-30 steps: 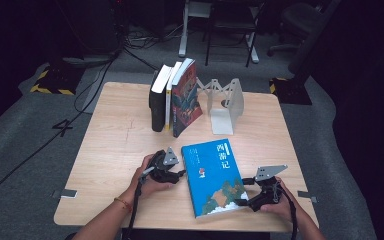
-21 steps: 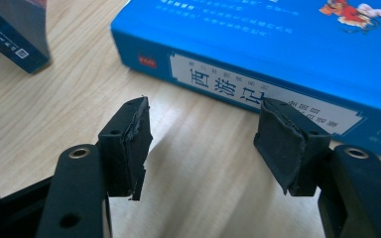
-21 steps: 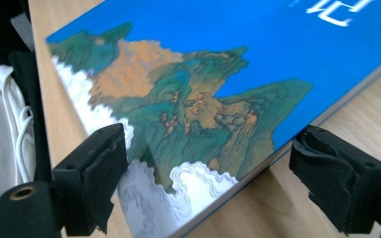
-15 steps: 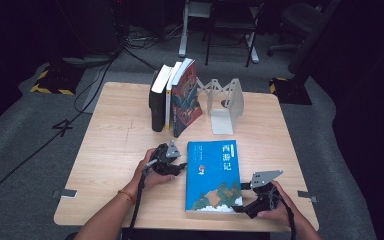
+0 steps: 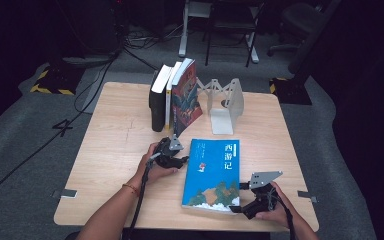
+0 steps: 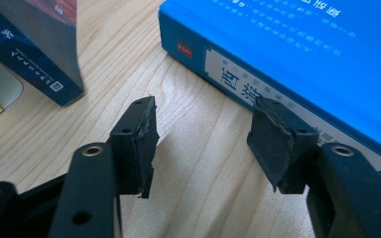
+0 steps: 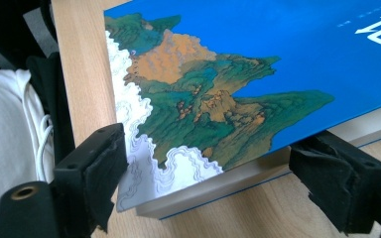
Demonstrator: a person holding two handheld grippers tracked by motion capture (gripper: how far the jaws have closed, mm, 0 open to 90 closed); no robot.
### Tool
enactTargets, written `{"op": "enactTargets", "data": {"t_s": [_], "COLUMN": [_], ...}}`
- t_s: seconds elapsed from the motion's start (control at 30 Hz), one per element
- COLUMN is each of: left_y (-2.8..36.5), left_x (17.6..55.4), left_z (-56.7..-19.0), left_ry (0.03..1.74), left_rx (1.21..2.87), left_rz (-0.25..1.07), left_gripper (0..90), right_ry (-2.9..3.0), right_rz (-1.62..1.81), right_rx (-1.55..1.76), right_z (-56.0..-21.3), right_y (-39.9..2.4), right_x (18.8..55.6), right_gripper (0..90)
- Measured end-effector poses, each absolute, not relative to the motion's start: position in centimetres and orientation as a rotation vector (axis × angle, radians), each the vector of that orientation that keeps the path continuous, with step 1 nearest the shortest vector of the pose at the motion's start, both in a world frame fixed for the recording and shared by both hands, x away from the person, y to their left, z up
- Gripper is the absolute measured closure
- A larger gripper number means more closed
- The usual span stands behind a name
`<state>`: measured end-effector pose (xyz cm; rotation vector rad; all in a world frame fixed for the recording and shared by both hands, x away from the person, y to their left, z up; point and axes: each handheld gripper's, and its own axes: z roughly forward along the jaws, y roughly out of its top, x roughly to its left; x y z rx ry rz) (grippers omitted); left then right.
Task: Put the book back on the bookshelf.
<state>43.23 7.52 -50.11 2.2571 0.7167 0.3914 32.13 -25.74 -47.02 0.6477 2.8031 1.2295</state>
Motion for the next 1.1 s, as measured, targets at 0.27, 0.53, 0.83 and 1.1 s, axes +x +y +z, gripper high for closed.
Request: {"op": "enactTargets", "data": {"t_s": [0.27, 0.53, 0.83, 1.1], "left_y": [8.1, 9.9, 11.6, 12.8], "left_x": [41.6, 39.1, 36.4, 34.5], "left_z": [-49.5, -49.3, -50.0, -50.3], "left_ry": [0.721, 0.703, 0.695, 0.680], "left_rx": [2.265, 2.274, 2.305, 2.286], "left_rz": [0.360, 0.322, 0.263, 0.254], "left_gripper": [34.4, 29.9, 28.6, 25.7], "right_ry": [2.730, 2.701, 2.719, 2.747], "right_rz": [1.233, 1.097, 1.054, 1.000], "right_rx": [0.595, 0.541, 0.530, 0.506], "right_z": [-46.3, -46.9, -48.0, -48.9], "right_y": [-28.4, -28.5, -28.6, -27.9], "right_x": [32.4, 32.6, 33.0, 33.0], "right_gripper": [23.9, 24.5, 25.1, 24.4]}}
